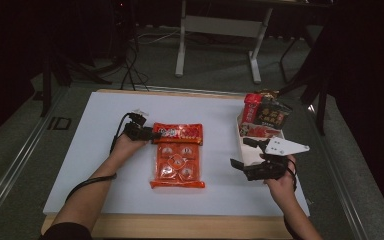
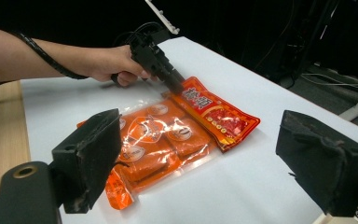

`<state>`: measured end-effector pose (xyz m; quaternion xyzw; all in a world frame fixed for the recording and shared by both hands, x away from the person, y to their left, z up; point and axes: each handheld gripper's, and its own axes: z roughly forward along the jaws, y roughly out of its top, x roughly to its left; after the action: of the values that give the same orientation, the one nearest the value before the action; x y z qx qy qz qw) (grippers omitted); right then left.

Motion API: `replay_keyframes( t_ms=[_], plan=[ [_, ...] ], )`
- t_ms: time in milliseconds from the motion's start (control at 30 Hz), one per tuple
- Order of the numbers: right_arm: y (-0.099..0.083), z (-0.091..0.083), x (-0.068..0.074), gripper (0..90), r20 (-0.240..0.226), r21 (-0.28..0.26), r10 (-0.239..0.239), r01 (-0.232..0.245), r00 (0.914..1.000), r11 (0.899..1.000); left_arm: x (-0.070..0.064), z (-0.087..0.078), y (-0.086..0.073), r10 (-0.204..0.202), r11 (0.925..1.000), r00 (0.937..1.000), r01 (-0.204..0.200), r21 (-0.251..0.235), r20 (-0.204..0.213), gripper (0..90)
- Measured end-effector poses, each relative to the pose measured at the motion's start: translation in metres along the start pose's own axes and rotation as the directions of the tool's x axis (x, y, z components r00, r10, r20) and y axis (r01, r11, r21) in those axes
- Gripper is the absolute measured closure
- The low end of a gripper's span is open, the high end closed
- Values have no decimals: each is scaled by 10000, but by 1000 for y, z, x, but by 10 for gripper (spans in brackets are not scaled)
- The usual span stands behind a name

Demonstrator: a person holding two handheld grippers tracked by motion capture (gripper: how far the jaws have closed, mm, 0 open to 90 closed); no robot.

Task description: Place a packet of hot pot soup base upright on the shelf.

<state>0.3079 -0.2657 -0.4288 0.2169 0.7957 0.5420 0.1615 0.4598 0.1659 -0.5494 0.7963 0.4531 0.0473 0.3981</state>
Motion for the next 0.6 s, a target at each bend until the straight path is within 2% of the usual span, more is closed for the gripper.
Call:
replay_keyframes(
  t_ms=[100, 200, 300, 333, 367, 600],
  plan=[
    [0, 0, -1, 140, -32, -15, 11, -11, 10000, 10000, 0, 2, 0, 97, 9999, 9991, -99, 40, 405, 517],
    [0, 1, 0, 141, -72, 26, 26, -26, 10000, 10000, -2, 4, 0, 232, 9997, 9979, -236, 56, 598, 573],
    [0, 1, 0, 141, -113, 30, 11, -11, 9999, 10000, -4, 5, 2, 232, 9997, 9980, -238, 83, 587, 606],
    [0, 2, 0, 141, -123, 44, 14, -13, 9999, 10000, -6, 7, 2, 246, 9997, 9972, -251, 55, 708, 606],
    [0, 2, 0, 141, -144, 65, 55, -54, 9999, 10000, -7, 8, 2, 306, 9995, 9969, -310, 49, 724, 650],
    [-1, 4, -1, 141, -230, 118, 77, -74, 9997, 9999, -15, 13, 4, 415, 9991, 9956, -422, 65, 835, 760]
  ],
)
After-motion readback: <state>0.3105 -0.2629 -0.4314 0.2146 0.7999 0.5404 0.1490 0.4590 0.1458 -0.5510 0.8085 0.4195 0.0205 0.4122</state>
